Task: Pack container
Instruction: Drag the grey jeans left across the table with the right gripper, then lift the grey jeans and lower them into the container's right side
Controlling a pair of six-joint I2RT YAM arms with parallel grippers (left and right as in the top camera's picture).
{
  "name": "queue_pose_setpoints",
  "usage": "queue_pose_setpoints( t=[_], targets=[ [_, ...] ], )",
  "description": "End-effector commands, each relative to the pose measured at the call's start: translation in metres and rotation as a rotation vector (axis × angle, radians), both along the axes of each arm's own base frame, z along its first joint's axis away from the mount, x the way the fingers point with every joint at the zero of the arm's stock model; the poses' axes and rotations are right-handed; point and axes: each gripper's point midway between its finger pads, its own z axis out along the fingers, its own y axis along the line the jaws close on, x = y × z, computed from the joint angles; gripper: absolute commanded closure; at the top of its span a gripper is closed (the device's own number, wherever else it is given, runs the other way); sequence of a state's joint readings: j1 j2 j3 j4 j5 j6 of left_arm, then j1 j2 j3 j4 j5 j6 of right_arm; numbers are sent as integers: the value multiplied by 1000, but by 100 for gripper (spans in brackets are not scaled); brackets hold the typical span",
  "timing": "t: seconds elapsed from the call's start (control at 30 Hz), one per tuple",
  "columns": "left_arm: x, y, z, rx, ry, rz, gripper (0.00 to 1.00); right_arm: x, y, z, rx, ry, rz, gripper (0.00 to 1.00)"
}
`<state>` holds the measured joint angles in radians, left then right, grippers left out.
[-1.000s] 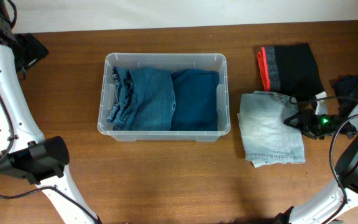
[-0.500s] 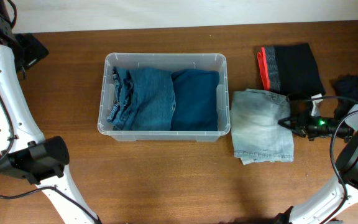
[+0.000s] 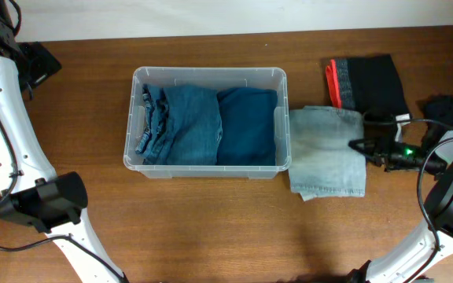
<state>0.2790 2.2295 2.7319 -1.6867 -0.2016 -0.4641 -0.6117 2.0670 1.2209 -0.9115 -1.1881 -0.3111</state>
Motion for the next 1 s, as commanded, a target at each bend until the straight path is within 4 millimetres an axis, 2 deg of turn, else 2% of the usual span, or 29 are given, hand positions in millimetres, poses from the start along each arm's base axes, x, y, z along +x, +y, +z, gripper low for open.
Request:
queue_pose_setpoints(
  t=[0.0,0.2,0.37,0.5,0.7,0.77,0.83,0.97],
  targets=[
    [-3,0,5,5,-10,7,1,23,-13,62,213,-207,-73,96],
    [-3,0,5,5,-9,7,1,30,-27,112,205,-274,-91,96],
    [-3,0,5,4,-9,7,1,30,-19,173,134,-378,-52,96],
    [-3,0,5,5,-9,7,1,23,5,223,91,-442,6,96],
    [-3,0,5,5,-9,7,1,6,67,294,51,-536,147,96],
    [-3,0,5,5,-9,7,1,2,87,305,22,-531,191,96],
    [-3,0,5,4,-9,7,1,1,108,306,-37,-491,225,96],
    [-3,0,5,5,-9,7,1,12,140,286,-145,-334,226,96]
  ],
)
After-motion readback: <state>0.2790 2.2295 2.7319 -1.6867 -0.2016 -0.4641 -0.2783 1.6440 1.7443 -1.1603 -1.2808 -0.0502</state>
